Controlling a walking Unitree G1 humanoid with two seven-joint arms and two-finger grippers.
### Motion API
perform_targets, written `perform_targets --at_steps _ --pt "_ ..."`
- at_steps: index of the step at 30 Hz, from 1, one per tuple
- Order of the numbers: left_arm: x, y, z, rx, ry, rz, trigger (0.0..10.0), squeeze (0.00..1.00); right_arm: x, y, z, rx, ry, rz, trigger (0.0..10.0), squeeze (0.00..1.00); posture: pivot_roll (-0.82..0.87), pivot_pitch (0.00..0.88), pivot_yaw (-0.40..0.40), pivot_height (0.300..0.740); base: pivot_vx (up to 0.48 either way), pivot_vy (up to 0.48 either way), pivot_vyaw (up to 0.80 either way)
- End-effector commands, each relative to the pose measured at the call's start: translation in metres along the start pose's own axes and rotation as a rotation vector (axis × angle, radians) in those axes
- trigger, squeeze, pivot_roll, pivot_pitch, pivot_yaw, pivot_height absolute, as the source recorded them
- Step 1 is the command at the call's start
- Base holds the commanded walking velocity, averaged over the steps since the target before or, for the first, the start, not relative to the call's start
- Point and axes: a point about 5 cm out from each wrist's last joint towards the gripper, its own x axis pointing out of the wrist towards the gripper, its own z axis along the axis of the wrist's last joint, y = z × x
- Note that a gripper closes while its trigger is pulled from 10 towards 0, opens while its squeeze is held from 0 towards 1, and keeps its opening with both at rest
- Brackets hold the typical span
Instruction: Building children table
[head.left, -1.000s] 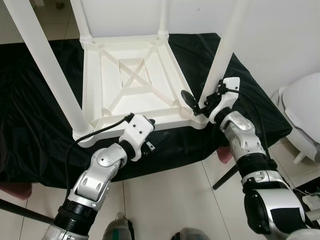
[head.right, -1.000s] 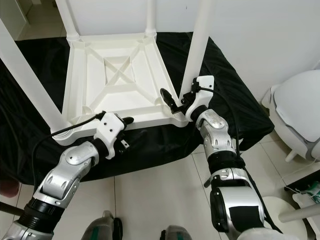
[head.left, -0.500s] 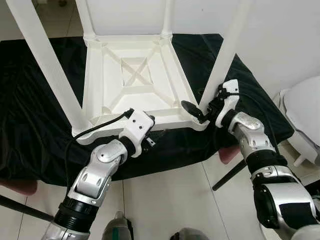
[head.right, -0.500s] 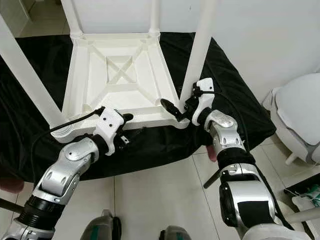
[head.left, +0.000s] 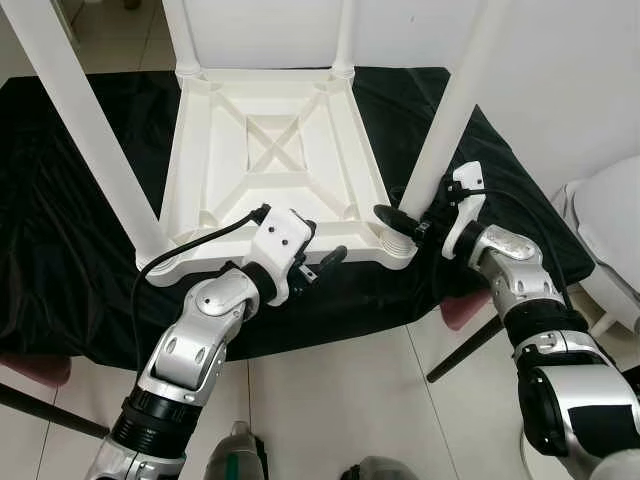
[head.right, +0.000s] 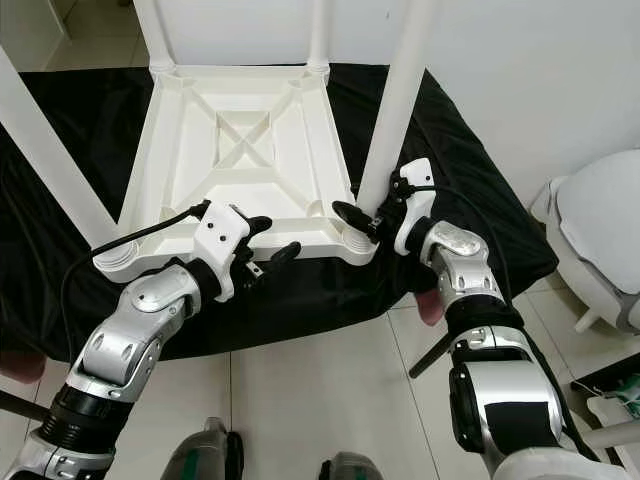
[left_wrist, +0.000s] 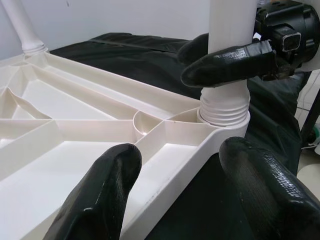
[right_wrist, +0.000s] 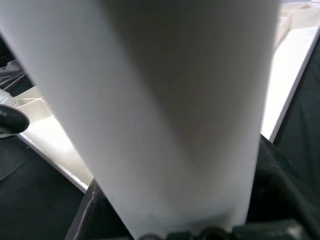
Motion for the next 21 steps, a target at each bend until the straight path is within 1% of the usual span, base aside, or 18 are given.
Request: perform_targets --at_steps 1,2,3,4,6,7,8,9,10,11,13,14,15,16,17,18,21 --pt "0.000 0.000 0.002 0.000 0.001 0.015 10.0 0.00 0.000 0.005 -0.009 0.044 0.033 -0.020 0.0 0.00 -0.02 0.015 -0.028 0.740 0.000 0.000 0.00" --pt "0.000 0.000 0.002 -0.003 0.002 0.016 10.0 0.00 0.001 0.006 -0.009 0.051 0.021 -0.057 0.0 0.00 -0.03 0.017 -0.027 0.740 0.000 0.000 0.00" --pt "0.000 0.000 0.002 -0.003 0.002 0.016 10.0 0.00 0.001 0.006 -0.009 0.051 0.021 -0.057 0.0 0.00 -0.03 0.017 -0.027 0.740 0.000 0.000 0.00" --pt "0.000 0.000 0.002 -0.005 0.002 0.017 10.0 0.00 0.002 0.008 -0.008 0.058 0.012 -0.082 0.0 0.00 -0.03 0.017 -0.027 0.740 0.000 0.000 0.00" --pt "0.001 0.000 0.002 -0.009 0.001 0.020 10.0 0.00 0.007 0.016 -0.008 0.015 -0.018 -0.177 0.0 0.00 -0.04 0.020 -0.026 0.740 0.000 0.000 0.00" --pt "0.001 0.000 0.002 -0.009 0.001 0.020 10.0 0.00 0.007 0.016 -0.008 0.015 -0.018 -0.177 0.0 0.00 -0.04 0.020 -0.026 0.740 0.000 0.000 0.00" --pt "0.001 0.000 0.002 -0.010 0.001 0.022 10.0 0.00 0.010 0.022 -0.008 0.034 -0.034 -0.217 0.0 0.00 -0.04 0.019 -0.025 0.740 0.000 0.000 0.00" --pt "0.001 0.000 0.002 -0.010 0.001 0.022 10.0 0.00 0.010 0.022 -0.008 0.034 -0.034 -0.217 0.0 0.00 -0.04 0.019 -0.025 0.740 0.000 0.000 0.00" --pt "0.002 0.002 0.002 -0.010 0.001 0.028 10.0 0.00 0.016 0.030 -0.008 0.062 -0.042 -0.285 0.0 0.00 -0.04 0.016 -0.023 0.740 0.000 0.000 0.00" --pt "0.004 0.004 0.002 -0.010 -0.002 0.044 10.0 0.00 0.027 0.046 -0.008 0.168 -0.058 -0.401 0.0 0.00 -0.05 0.020 -0.019 0.740 0.000 0.000 0.00" --pt "0.005 0.005 0.003 -0.011 -0.005 0.048 10.0 0.00 0.031 0.053 -0.006 0.180 -0.064 -0.469 0.0 0.00 -0.05 0.020 -0.018 0.740 0.000 0.000 0.00" --pt "0.005 0.004 0.003 -0.012 -0.005 0.048 10.0 0.00 0.032 0.056 -0.005 0.162 -0.060 -0.485 0.0 0.00 -0.06 0.023 -0.016 0.740 0.000 0.000 0.00" --pt "0.005 0.004 0.003 -0.012 -0.005 0.048 10.0 0.00 0.032 0.056 -0.005 0.162 -0.060 -0.485 0.0 0.00 -0.06 0.023 -0.016 0.740 0.000 0.000 0.00" --pt "0.005 0.004 0.003 -0.015 -0.006 0.049 10.0 0.00 0.033 0.057 -0.005 0.175 -0.057 -0.531 0.0 0.00 -0.06 0.023 -0.017 0.740 0.000 0.000 0.00" --pt "0.005 0.004 0.003 -0.015 -0.006 0.049 10.0 0.00 0.033 0.057 -0.005 0.175 -0.057 -0.531 0.0 0.00 -0.06 0.023 -0.017 0.740 0.000 0.000 0.00" --pt "0.006 0.004 0.003 -0.019 -0.007 0.053 10.0 0.00 0.035 0.062 -0.005 0.198 -0.044 -0.610 0.0 0.00 -0.06 0.025 -0.017 0.740 0.000 0.000 0.00" --pt "0.006 0.005 0.003 -0.020 -0.007 0.059 10.0 0.00 0.038 0.066 -0.005 0.201 -0.039 -0.636 0.0 0.00 -0.06 0.025 -0.018 0.740 0.000 0.000 0.00"
